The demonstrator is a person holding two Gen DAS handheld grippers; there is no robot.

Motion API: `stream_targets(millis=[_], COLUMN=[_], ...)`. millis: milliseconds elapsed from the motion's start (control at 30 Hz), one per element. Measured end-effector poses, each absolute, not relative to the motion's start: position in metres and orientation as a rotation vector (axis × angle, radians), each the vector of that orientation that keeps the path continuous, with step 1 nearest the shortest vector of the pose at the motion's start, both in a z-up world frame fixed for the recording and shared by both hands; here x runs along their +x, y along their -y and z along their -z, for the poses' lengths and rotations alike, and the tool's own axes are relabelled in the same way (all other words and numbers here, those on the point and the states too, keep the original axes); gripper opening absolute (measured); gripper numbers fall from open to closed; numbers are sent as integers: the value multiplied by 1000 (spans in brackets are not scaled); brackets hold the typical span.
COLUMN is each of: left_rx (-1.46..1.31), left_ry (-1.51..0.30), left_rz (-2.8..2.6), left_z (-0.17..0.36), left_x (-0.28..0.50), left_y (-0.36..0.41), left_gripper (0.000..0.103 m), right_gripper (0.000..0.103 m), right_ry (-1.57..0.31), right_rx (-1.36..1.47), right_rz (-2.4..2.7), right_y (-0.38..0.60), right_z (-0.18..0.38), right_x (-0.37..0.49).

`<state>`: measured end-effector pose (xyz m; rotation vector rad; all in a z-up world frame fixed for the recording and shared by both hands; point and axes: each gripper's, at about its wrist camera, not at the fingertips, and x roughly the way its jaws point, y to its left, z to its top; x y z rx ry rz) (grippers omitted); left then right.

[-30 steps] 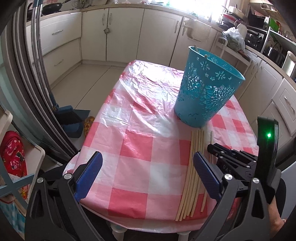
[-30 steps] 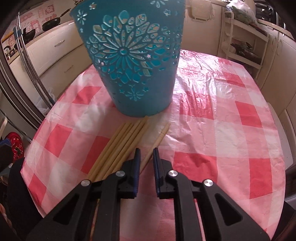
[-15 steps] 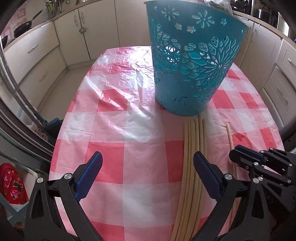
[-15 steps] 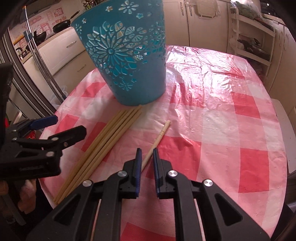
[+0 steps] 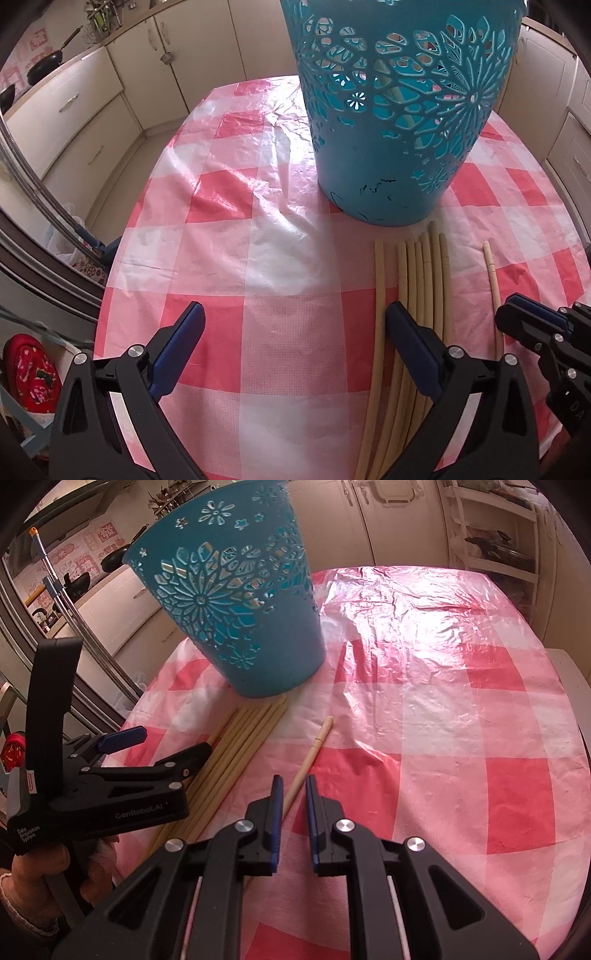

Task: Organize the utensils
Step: 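Lower the left tool to the chopsticks and close on another stick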

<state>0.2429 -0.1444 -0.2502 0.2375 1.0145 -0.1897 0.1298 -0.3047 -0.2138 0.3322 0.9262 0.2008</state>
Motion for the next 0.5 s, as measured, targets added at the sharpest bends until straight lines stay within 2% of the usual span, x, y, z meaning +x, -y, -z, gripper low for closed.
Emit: stream_targets(millis=[233, 500], left_rx=[156, 142], left_ry=[-1012, -1032], left_rz=[141, 161], left_z=[248, 249], left_x=[241, 249], left_y=[130, 132], left_gripper=[74, 73], right_gripper=[13, 13], right_ry=[-947, -971], right_rx=[252, 208], right_rz=[-178, -152], right_y=[294, 296], right_z=[210, 209], right_x=[140, 150])
